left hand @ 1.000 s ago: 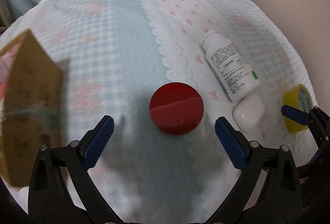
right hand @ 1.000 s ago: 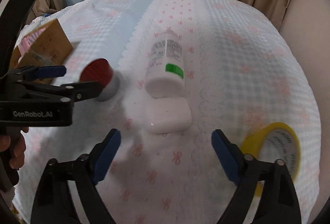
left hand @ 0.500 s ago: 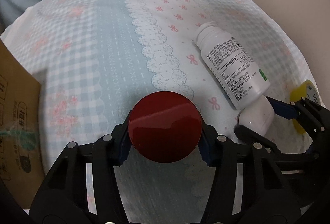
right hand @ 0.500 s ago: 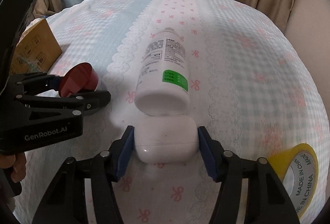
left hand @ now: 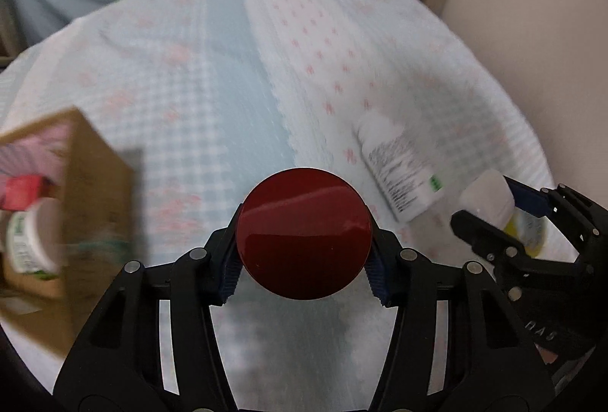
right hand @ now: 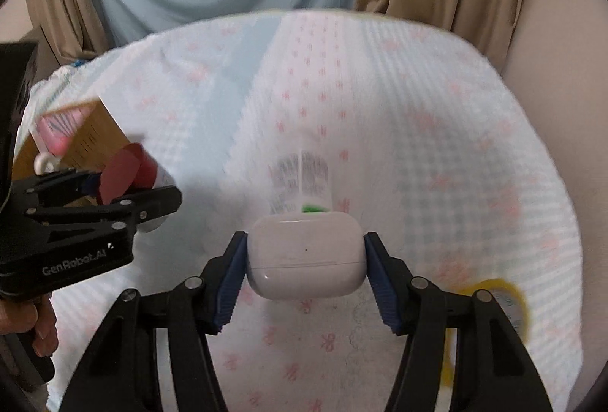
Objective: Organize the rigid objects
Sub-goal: 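Carry the red lid and white earbud case over the cardboard box with both tools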
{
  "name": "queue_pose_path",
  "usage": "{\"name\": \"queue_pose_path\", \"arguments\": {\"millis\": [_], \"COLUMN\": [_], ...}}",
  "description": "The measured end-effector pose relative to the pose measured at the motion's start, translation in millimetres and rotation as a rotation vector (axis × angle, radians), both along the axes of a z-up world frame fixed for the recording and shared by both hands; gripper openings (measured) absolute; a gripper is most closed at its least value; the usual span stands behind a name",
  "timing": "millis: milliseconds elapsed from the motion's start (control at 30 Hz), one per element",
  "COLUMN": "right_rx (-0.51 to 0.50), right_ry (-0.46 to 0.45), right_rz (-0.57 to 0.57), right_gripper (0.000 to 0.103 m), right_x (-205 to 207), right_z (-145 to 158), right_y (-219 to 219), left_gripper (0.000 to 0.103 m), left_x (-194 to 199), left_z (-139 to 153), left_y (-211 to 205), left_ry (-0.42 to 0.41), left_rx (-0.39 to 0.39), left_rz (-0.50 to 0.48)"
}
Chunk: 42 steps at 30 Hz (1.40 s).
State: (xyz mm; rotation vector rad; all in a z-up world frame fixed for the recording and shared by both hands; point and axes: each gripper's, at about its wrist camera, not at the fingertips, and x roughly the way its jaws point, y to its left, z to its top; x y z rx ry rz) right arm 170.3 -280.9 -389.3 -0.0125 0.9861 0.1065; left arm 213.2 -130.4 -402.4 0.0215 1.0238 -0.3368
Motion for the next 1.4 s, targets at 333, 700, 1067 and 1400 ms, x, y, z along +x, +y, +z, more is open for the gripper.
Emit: {"name": "queue_pose_path", "arguments": {"millis": [333, 700, 1067, 1400], "right_rx": [0.066, 0.18, 0.25, 0.196], "right_ry": [-0.019, 0.036, 0.191, 0.379], "right_rz": [-0.051, -0.087, -0.114, -0.067], "right_gripper": [0.056, 0.056, 0.056, 0.056], "right_x": [-9.8, -14.2, 9.1, 46.4], "right_z": [132.8, 180.7, 134.8, 56.9], "right_y": [56.8, 187.3, 292.9, 331.2], "left_gripper": [0.05, 0.05, 0.05, 0.05], "left_x": [-23.9, -40.4, -26.7, 16.8], "left_z": [130.2, 171.6, 123.1, 52.2], "left_y": [96.0, 257.9, 377.3, 386.7], "left_ry": [-0.035, -0.019, 0.096, 0.225], "left_rx": [-0.054, 0.031, 0.062, 0.075], "left_rz": [0.113, 0.179, 0.214, 0.215]}}
